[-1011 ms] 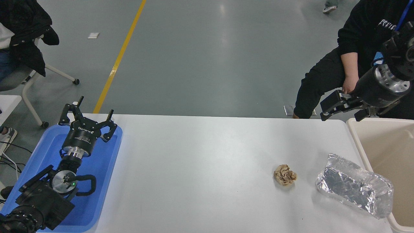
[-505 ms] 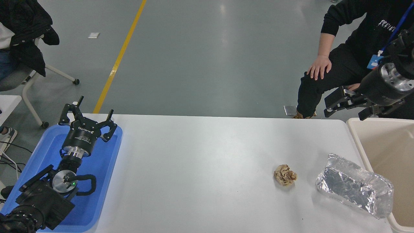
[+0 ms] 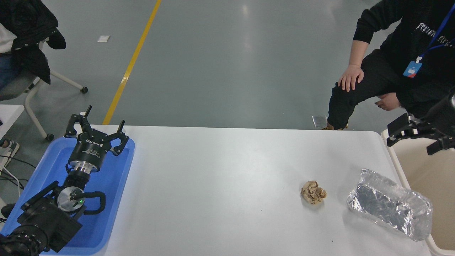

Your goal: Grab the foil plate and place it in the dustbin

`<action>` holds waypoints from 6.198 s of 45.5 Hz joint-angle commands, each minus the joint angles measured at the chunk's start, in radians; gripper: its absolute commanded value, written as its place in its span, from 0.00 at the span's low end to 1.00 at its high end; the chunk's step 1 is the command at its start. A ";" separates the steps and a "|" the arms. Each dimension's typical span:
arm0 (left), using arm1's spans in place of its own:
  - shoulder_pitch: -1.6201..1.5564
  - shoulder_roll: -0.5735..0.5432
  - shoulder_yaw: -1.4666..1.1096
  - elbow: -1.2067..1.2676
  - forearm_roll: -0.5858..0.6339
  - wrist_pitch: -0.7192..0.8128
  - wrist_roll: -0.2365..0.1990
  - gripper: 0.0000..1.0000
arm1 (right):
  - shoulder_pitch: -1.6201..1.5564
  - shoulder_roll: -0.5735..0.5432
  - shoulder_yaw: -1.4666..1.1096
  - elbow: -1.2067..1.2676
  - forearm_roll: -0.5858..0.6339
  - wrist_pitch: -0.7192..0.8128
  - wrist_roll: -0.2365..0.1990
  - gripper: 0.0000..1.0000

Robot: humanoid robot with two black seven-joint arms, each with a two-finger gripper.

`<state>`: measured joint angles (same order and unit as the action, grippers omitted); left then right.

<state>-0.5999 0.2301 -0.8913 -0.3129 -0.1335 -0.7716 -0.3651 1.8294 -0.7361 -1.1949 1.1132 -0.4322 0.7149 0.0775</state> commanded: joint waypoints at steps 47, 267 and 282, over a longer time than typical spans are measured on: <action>0.000 0.000 0.000 0.000 0.000 0.000 0.000 1.00 | -0.878 -0.083 0.445 -0.366 0.000 -0.492 0.011 1.00; 0.000 0.000 0.000 0.000 0.000 0.000 -0.002 1.00 | -1.213 0.185 0.604 -1.101 0.332 -0.718 -0.117 0.00; 0.002 0.000 -0.002 0.000 0.000 0.000 -0.002 1.00 | -1.246 0.181 0.609 -1.101 0.332 -0.744 -0.116 0.22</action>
<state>-0.5991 0.2301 -0.8914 -0.3129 -0.1334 -0.7716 -0.3663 0.6176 -0.5577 -0.6048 0.0186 -0.0994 -0.0021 -0.0382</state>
